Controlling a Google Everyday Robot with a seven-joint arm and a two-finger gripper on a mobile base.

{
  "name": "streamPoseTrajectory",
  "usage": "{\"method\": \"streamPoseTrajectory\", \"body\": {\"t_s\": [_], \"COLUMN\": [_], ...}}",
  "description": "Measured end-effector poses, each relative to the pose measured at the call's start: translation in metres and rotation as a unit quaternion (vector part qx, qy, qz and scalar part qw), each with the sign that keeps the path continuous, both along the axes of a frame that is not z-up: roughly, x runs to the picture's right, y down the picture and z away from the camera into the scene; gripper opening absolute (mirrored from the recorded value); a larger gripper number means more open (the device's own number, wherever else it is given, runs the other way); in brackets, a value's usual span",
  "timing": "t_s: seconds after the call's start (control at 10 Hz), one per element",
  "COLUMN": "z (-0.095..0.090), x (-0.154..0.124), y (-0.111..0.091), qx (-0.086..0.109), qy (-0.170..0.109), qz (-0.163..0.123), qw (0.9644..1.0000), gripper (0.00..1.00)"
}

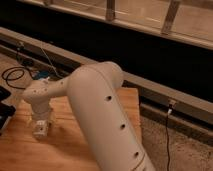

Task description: Place the bottle in the ceramic bowl

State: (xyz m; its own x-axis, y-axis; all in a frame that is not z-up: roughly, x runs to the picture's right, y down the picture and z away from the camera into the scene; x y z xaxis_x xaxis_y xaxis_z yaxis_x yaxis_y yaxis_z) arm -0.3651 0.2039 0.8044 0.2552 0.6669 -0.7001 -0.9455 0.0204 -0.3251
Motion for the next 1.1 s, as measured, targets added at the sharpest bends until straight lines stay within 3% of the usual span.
{"method": "streamPoseTrajectory", "body": {"t_s": [0.2, 0.3, 0.5, 0.9, 1.1], "z": [0.009, 0.01, 0.007, -0.009, -0.013], "x": [-0.027, -0.033, -0.028, -0.008, -0.003], "y": [0.013, 0.015, 0.012, -0.004, -0.006], "qx": [-0.02, -0.022, -0.012, 0.017, 0.022], "qy": [-0.011, -0.012, -0.014, -0.014, -0.018], "qz": [-0.032, -0.045, -0.052, -0.032, -0.025], "qw": [0.9992, 0.9987, 0.9985, 0.9992, 0.9993], "gripper": [0.79, 0.74, 0.55, 0.14, 0.01]}}
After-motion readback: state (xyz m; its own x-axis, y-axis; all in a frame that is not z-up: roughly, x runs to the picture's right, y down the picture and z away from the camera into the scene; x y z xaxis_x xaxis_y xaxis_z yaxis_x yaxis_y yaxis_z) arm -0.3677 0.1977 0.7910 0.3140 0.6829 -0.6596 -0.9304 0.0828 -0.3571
